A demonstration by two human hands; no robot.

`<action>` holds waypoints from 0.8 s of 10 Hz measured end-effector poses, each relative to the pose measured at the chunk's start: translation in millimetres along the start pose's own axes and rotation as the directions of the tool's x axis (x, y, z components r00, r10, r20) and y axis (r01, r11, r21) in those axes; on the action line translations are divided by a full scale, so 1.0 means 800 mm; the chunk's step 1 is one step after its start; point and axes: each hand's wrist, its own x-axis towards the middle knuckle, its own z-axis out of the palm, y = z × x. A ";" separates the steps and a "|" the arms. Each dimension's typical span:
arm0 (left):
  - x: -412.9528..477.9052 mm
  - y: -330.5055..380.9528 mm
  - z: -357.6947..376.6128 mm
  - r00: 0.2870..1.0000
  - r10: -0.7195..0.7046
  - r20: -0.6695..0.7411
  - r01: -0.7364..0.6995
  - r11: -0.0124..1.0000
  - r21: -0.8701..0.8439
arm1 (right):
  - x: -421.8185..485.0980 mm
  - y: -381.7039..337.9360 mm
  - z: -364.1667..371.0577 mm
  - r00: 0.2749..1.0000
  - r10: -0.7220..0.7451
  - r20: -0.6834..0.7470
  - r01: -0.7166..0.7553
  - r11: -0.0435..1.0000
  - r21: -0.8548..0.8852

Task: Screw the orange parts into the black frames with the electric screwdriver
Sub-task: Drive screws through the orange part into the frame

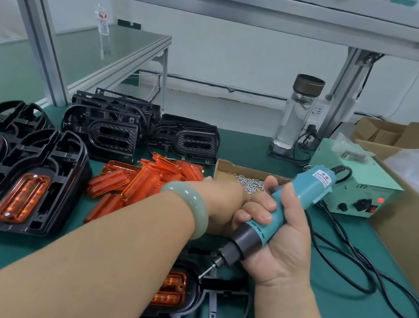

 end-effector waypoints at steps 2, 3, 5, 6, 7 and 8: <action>-0.009 0.017 -0.003 0.992 0.114 -0.054 -0.096 0.961 0.261 | -0.001 0.004 0.001 1.000 0.002 -0.008 -0.002 1.000 -0.013; -0.024 0.012 -0.014 0.889 0.437 0.138 -0.391 0.566 0.726 | -0.001 0.005 0.002 1.000 0.010 0.004 -0.010 1.000 -0.017; -0.022 0.008 -0.012 0.816 0.541 0.205 -0.452 0.376 0.809 | 0.000 0.004 0.003 1.000 0.025 0.012 -0.025 1.000 -0.010; -0.015 0.008 -0.008 0.812 0.563 0.154 -0.396 0.338 0.854 | 0.000 0.003 0.002 1.000 0.020 0.013 -0.020 1.000 -0.018; -0.013 0.009 -0.010 0.777 0.615 0.137 -0.411 0.330 0.850 | 0.000 0.003 0.001 1.000 0.018 0.010 -0.018 1.000 -0.024; -0.014 0.008 -0.019 0.768 0.633 0.099 -0.450 0.422 0.787 | 0.002 0.003 0.001 1.000 0.017 0.009 -0.017 1.000 -0.019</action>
